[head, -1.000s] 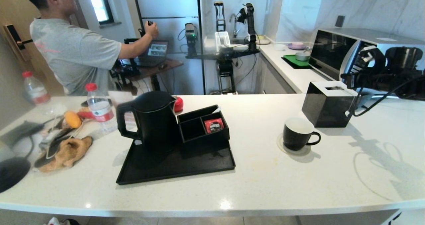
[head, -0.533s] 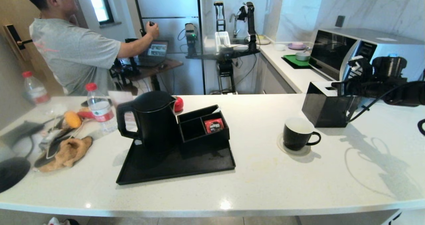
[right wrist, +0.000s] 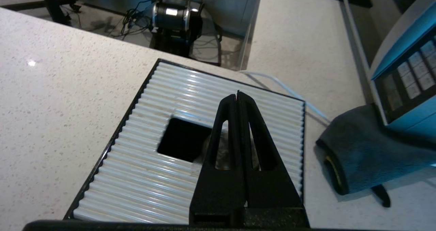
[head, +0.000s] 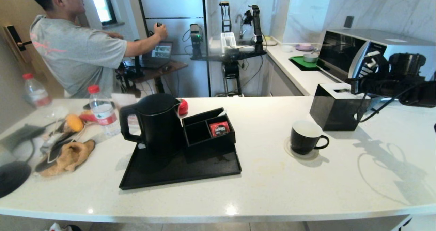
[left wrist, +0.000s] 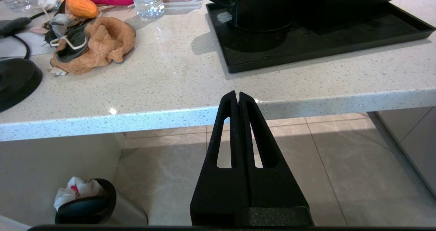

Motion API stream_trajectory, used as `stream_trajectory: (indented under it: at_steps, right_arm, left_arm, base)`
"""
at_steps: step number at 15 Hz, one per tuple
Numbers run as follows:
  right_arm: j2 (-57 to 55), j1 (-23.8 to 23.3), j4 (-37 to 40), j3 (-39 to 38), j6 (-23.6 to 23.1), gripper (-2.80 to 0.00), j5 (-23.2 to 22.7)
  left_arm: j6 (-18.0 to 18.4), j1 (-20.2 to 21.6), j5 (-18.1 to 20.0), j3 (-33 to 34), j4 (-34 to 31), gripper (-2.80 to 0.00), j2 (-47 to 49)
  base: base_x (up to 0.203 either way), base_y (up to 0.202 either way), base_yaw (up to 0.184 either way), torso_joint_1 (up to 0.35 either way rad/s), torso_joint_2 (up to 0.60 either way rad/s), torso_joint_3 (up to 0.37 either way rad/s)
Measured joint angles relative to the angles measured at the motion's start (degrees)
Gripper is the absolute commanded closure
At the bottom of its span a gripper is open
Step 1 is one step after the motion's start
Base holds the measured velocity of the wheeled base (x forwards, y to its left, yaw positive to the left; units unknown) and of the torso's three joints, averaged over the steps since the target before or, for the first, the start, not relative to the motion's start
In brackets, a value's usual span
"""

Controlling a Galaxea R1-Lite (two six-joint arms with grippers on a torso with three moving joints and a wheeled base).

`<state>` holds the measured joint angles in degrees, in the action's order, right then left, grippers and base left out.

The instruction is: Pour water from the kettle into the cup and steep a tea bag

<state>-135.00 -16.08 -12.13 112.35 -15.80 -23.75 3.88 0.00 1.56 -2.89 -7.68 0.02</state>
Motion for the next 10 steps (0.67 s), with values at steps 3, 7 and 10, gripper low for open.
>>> stream_trajectory:
  at_steps: [3, 7, 10]
  right_arm:
    - [1.4, -0.9, 0.2, 0.0, 0.0, 0.00, -0.1]
    - [1.1, -0.8, 1.0, -0.1, 0.0, 0.00, 0.0]
    - [-0.2, -0.6, 1.3, -0.3, 0.0, 0.00, 0.0]
  left_arm:
    - [0.0, 0.0, 0.0, 0.0, 0.0, 0.00, 0.0]
    - [0.0, 0.0, 0.0, 0.0, 0.0, 0.00, 0.0]
    - [0.0, 0.0, 0.0, 0.0, 0.0, 0.00, 0.0]
  base:
    - [0.000, 0.000, 0.000, 0.000, 0.00, 0.000]
    - [0.000, 0.000, 0.000, 0.000, 0.00, 0.000]
    - [0.000, 0.000, 0.000, 0.000, 0.00, 0.000]
